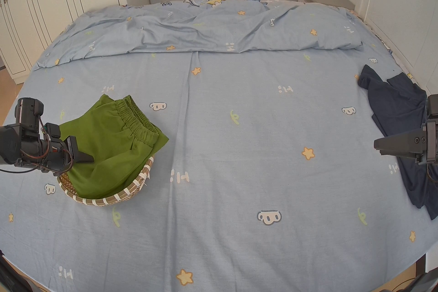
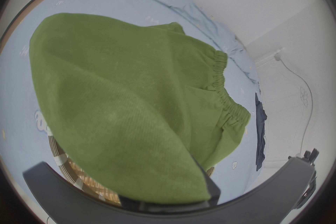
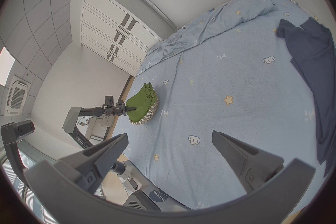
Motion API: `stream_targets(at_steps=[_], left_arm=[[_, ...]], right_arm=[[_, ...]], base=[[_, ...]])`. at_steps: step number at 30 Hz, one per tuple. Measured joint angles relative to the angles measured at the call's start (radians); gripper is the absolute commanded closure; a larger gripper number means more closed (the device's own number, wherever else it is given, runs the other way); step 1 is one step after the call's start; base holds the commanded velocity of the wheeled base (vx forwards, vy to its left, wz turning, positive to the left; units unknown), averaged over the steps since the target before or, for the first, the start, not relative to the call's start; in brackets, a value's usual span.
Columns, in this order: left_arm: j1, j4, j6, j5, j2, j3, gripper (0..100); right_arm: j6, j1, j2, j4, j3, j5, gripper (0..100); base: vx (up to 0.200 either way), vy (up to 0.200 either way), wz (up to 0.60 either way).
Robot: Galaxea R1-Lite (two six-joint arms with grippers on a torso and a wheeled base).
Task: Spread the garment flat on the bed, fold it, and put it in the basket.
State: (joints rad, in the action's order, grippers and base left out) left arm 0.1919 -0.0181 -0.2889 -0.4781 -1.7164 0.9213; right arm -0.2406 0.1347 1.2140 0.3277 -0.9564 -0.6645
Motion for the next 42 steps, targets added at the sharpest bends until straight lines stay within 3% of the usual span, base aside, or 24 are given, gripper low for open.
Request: stream_targets(at_steps=[5,14,15,27,35,42], left_arm=[[-0.005,0.139,-0.049,0.037,-0.047,0.127,100],[-0.024,0.176,-0.107,0.066,-0.153,0.229,100],[-0.026,0.181,-0.107,0.074,-0.16,0.232,0],[-0.036,0.328,-0.108,0.103,-0.126,0.284,0],[-0.054,0.474,-0.09,0.251,0.036,0.306,0],[-0.081,0.595,-0.085,0.276,0.224,0.337,0]], right_arm=[[-0.001,0.011,0.0,0.001,0.003,0.002,0],[-0.002,0.024,0.0,-0.002,0.007,0.003,0],[-0.002,0.024,0.0,-0.002,0.008,0.003,0],[-0.002,0.025,0.001,-0.003,0.008,0.004,0],[0.003,0.025,0.0,-0.006,0.014,0.004,0],[0.051,0.021,-0.061,-0.011,0.056,0.029,0]], base=[[0.0,0.0,0.0],[0.0,0.0,0.0],[0.0,0.0,0.0],[0.0,0.0,0.0],[0.0,0.0,0.0],[0.0,0.0,0.0]])
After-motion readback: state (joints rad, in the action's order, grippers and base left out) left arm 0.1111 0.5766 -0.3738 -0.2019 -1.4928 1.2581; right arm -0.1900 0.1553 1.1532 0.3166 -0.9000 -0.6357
